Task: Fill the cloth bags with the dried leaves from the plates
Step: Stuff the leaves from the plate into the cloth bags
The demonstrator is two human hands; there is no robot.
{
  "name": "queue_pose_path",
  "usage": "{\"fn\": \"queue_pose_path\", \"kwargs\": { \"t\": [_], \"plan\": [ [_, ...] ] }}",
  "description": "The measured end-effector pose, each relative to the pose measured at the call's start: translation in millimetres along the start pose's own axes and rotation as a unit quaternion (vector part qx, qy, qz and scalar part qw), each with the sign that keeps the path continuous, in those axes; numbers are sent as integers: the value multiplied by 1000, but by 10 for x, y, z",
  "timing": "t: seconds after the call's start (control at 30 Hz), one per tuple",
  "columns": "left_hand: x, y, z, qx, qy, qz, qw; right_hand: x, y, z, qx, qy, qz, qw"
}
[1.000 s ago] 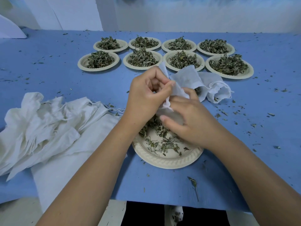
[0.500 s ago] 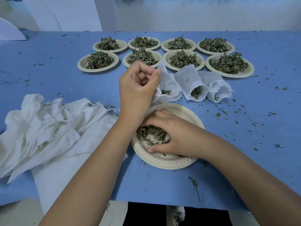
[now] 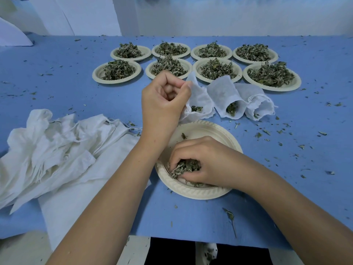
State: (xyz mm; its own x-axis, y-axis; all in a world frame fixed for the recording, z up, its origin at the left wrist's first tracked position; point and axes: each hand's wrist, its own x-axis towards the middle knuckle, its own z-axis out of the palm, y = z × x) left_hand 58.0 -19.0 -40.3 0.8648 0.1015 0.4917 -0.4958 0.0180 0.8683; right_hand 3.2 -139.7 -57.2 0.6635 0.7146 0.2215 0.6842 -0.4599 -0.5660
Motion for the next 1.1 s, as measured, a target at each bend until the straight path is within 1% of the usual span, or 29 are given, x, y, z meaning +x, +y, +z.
{"fn": "queue_pose_path", "kwargs": {
  "t": [0.1,0.17,0.23,0.3,0.4,0.47,0.53,0.57,0.63,0.7,0.8,0.83,0.87,0.97,1.03,1.1],
  "plan": [
    [5,-2,-1,4,-1,0,1000,-43,10,-82,55,64,19,996],
    [9,-6,1,4,-4,-1,1000,-75,-3,-154,148,129,26,980],
    [10,-11,6,3,-13,-3,1000,-96,-22,-202,246,182,4,952],
    [7,-15,12,5,-23,-5,1000,-92,-36,-222,300,240,-19,923],
    [-4,-29,15,4,-51,-5,999,-75,-14,-249,351,346,-23,870],
    [-16,-27,19,3,-66,-11,998,-71,16,-273,380,407,-5,830],
    [-30,-22,22,8,-72,-11,997,-76,44,-290,380,453,26,806],
    [-37,-16,22,11,-74,-8,997,-81,56,-293,366,468,40,803],
    [-46,-5,21,11,-79,2,997,-85,67,-277,309,484,56,817],
    [-50,6,13,13,-86,15,996,-81,63,-236,227,477,63,847],
    [-62,10,16,14,-97,27,995,-78,92,-168,33,431,66,899],
    [-67,7,17,13,-100,28,995,-76,104,-154,-24,417,68,906],
    [-71,4,21,13,-102,28,994,-73,114,-151,-58,406,72,909],
    [-72,-4,27,21,-108,27,994,-67,128,-175,-80,371,71,923],
    [-63,-5,21,24,-98,29,994,-73,126,-200,-48,349,67,933],
    [-51,-6,10,24,-83,32,996,-84,109,-243,10,339,74,938]
  ]
}}
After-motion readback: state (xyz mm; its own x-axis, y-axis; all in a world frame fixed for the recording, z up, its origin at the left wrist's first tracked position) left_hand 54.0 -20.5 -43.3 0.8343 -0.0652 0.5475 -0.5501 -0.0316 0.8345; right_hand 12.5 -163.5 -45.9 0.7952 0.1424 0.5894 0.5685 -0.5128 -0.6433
